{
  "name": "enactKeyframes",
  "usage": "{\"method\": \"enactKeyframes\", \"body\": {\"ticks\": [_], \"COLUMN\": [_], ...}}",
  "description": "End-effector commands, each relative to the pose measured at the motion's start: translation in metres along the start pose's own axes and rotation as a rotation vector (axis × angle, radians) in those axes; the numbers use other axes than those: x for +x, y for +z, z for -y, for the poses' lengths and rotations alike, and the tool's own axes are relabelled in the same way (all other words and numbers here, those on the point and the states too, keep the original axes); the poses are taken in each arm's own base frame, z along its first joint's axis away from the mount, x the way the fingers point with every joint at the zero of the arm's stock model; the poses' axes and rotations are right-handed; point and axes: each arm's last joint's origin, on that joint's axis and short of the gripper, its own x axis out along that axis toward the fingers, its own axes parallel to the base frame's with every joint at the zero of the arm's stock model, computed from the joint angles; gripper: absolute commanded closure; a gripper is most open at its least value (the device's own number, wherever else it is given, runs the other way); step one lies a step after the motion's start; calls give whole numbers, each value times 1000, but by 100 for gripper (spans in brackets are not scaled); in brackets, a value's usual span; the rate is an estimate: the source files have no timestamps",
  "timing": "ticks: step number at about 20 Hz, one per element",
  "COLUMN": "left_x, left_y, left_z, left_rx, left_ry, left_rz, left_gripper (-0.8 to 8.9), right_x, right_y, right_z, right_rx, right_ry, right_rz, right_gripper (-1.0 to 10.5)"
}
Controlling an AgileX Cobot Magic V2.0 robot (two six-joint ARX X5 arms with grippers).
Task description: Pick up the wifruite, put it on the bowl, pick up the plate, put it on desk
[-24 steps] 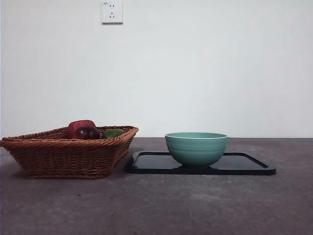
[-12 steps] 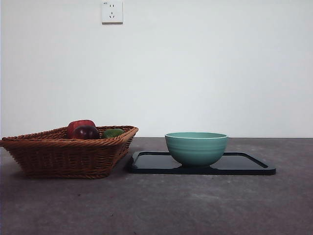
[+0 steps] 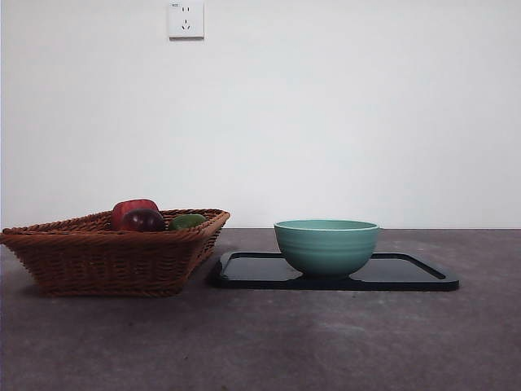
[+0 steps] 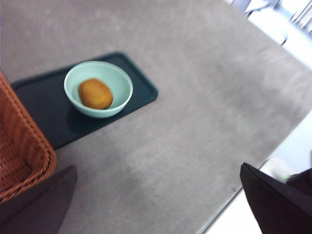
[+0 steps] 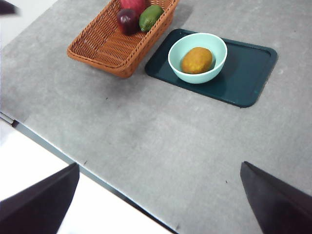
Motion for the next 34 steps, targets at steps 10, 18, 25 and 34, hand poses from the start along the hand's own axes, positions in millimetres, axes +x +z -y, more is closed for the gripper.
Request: {"method": "enactKeyframes", "body": {"ticks": [10, 18, 25, 34], "left_x": [122, 204, 271, 323], "left_y": [74, 102, 110, 83], "left_z": [8, -23, -43, -65], "left_rx": [15, -23, -32, -60], "left_ry": [86, 176, 218, 224], "left_rz": [-256, -356, -424, -498], "left_gripper": [188, 188, 189, 191], "right_x": [-2, -2, -2, -2], "right_y": [5, 5, 5, 5], "right_z": [-1, -1, -1, -1], "right_rx": [-15, -15, -15, -14], "right_ry": [9, 9, 9, 9], "right_rz": [41, 41, 40, 40], "right_gripper": [387, 387, 387, 387]}}
